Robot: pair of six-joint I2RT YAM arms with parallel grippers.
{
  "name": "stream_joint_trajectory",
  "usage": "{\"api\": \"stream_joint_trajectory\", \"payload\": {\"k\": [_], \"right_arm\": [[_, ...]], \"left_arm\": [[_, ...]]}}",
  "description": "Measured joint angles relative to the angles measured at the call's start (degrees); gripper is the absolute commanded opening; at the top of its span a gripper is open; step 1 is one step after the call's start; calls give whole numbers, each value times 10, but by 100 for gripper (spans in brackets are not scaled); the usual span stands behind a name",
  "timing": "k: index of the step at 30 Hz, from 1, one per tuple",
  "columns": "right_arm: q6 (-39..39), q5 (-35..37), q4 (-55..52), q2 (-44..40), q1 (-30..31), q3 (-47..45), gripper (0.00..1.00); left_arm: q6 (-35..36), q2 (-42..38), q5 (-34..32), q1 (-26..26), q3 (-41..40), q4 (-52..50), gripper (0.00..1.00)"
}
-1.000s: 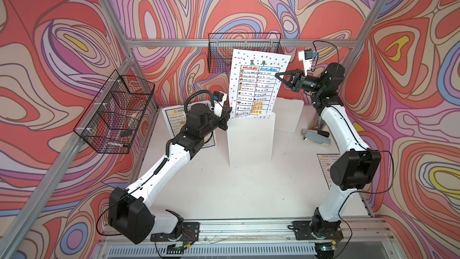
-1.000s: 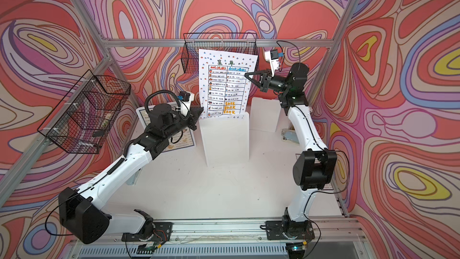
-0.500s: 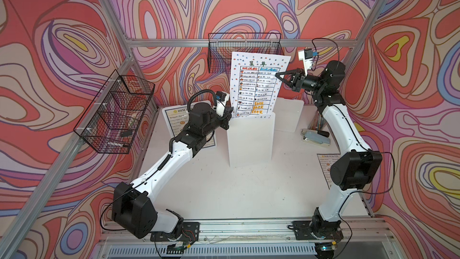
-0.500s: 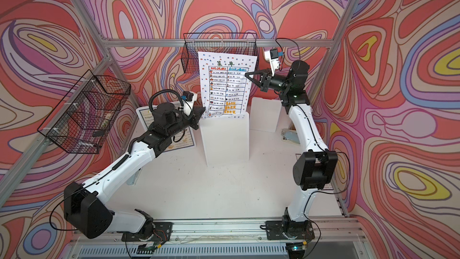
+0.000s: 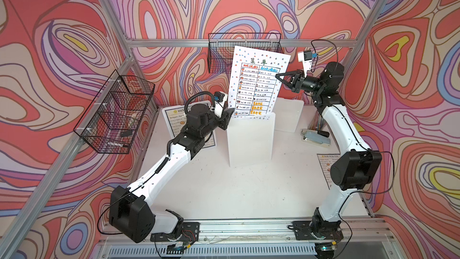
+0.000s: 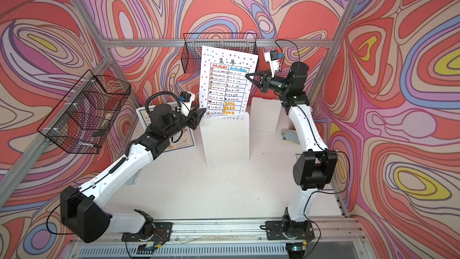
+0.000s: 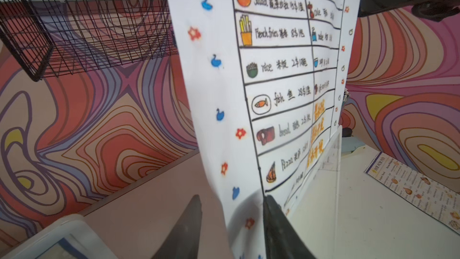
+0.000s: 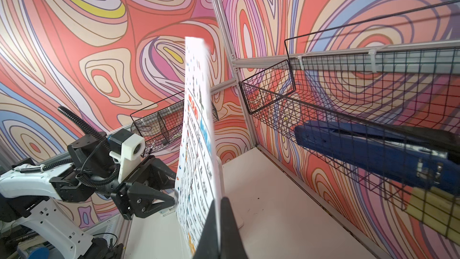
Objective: Insert the menus into the narrow rack
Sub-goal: Insert the menu into the narrow rack.
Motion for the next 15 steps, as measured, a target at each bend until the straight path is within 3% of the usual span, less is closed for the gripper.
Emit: {"api": "stream_joint_trajectory", "payload": {"k": [9,15], "right_arm": [[-11,-16,-16,10,0,21,0],[-111,-2,-142,10,0,80,0]], "left_arm": [[6,-5,-2,0,-9,-4,48],[16,-5,-13,0,-18,-4,49]]}}
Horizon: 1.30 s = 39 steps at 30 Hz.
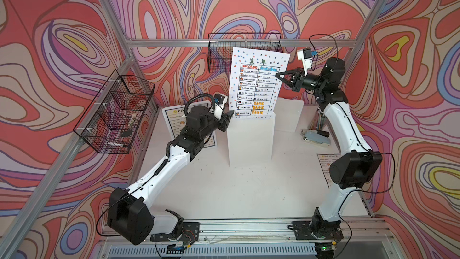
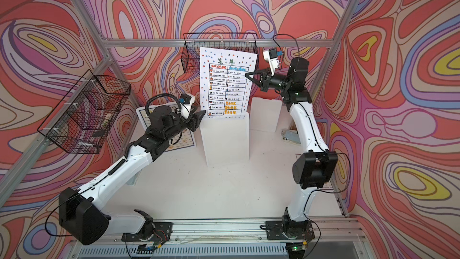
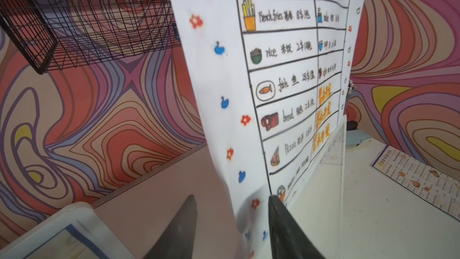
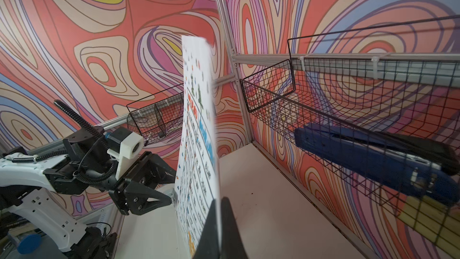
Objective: Insert the menus into the narrow rack
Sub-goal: Insert the menu into the narrow rack.
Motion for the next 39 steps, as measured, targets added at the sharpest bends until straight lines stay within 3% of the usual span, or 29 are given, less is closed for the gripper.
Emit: {"api": "stream_joint_trajectory", "payload": {"k": [9,16,18,21,24,29,34,39], "right_arm": [[-73,0,-80,0,0,20,0],[-106,-1,-120,0,0,24,0],[-123,3,-142,0,0,28,0],[-150,16,-176,1,0,38,0],[-174,31,-206,1,0,48,0],[-177,29,-214,1,3,52,0],[-182,29,-229,10,17,74,0],[-181,20,-227,15,34,78,0]], "left_arm": [[6,5,0,0,-15,0,44],[6,7,6,0,-15,0,35],[6,7,12,0,-15,0,43],[5,7,17,0,-15,0,68],[2,6,18,0,-15,0,73],[0,4,24,3,-16,0,72],[-25,2,62,34,-16,3,58],[-42,9,106,62,-5,2,51]]}}
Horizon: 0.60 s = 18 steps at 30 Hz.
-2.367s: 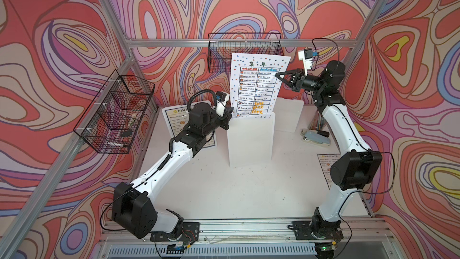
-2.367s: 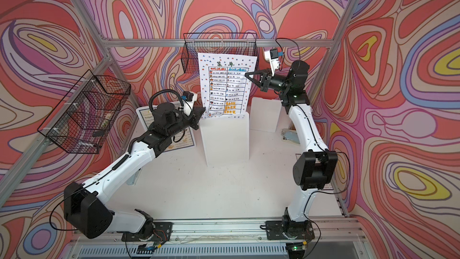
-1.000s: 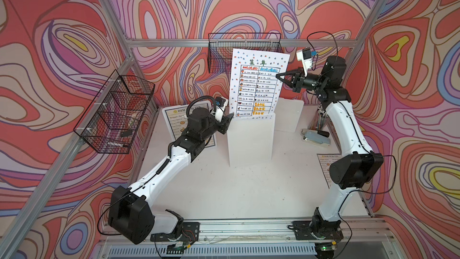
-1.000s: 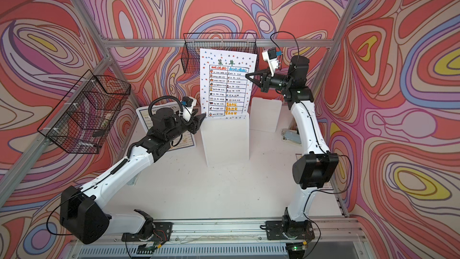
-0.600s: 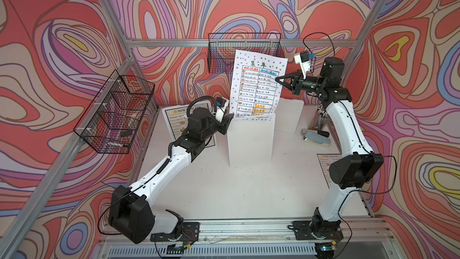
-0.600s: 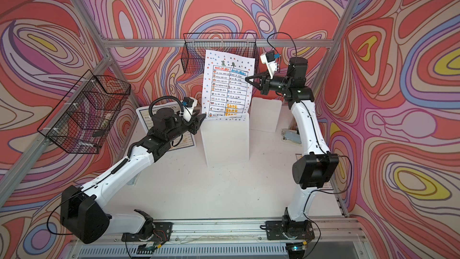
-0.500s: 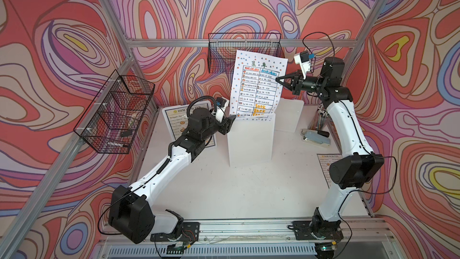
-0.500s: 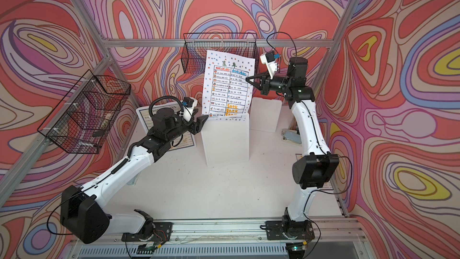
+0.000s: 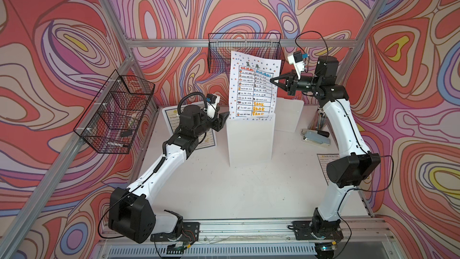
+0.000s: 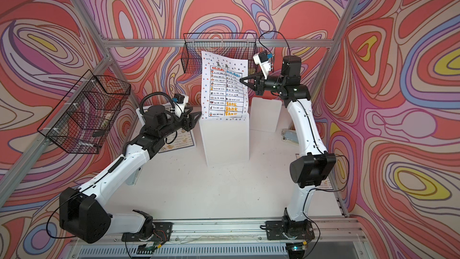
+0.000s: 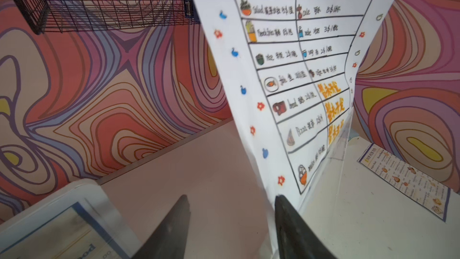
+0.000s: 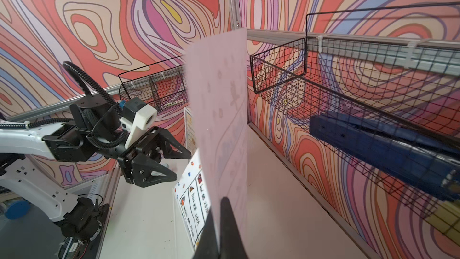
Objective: Insert the menus into the narrow rack
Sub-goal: Insert the menu into the narrow rack.
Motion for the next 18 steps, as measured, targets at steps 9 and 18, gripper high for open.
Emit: {"api": "stream_joint_trajectory", "payload": {"k": [9,18], "right_arm": [[16,-20,26,0,-1,-19,0],[30,-34,53,-2,-4,-33,0]], "left_arm": [[-36,63,106,22,76,0,40],[-36,84,146,22,95,-17,35]]}}
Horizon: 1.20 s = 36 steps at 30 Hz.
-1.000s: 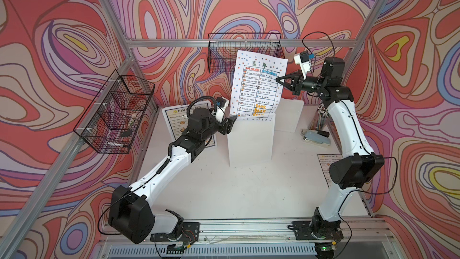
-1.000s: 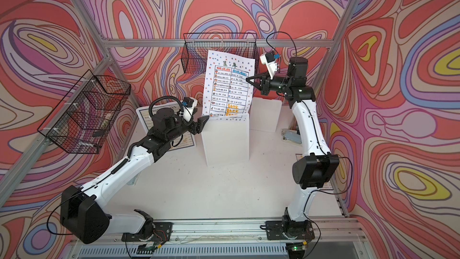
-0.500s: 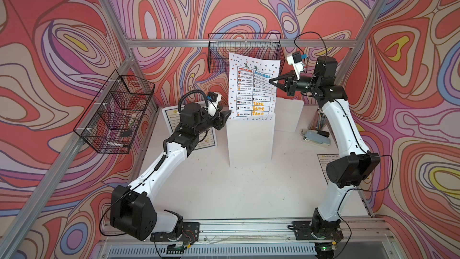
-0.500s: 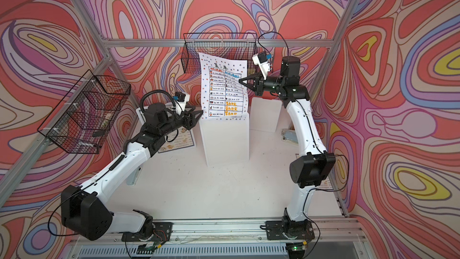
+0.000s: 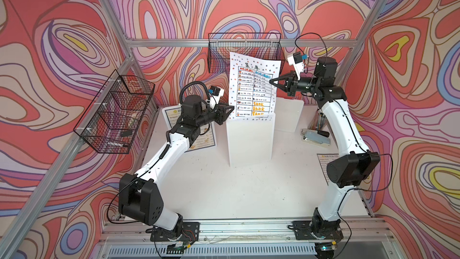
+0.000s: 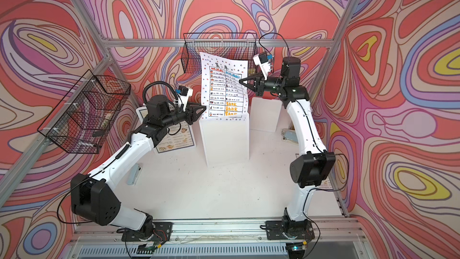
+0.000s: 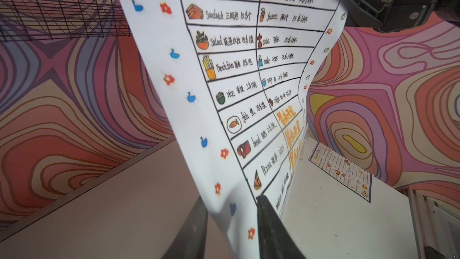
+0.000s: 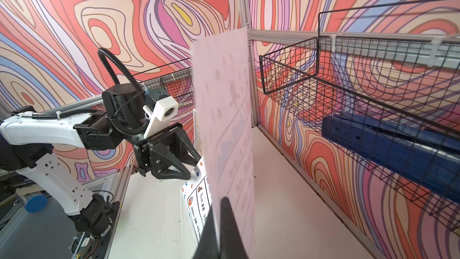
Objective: Insert the menus into the narrow rack
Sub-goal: Insert the menu into the narrow rack.
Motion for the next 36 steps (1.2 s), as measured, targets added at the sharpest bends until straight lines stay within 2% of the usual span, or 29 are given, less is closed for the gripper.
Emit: {"api": "stream_joint_trajectory", "payload": {"k": [2,6,9,15,22,28,36], "right_arm": [[7,-4,13,-2,-1,-14,0],[16,-6,26,-2,-2,-28,0],[19,-7,34,-3,-2,-28,0],[29,-10,49,-13,-5,-35,0],[41,-15,74,-24,-5,-51,0],[47,-15,78,-24,-5,-52,0],[50,-15,88,-25,-5,-60,0]], "left_arm": [[0,7,7,0,7,-3,34],[0,14,24,0,12,-6,20],[0,14,33,0,12,-11,15],[2,-7,35,3,-28,-14,20],[-9,-29,44,10,-68,-6,19],[-13,-39,46,10,-82,5,8],[-20,-42,38,10,-84,6,7]]}}
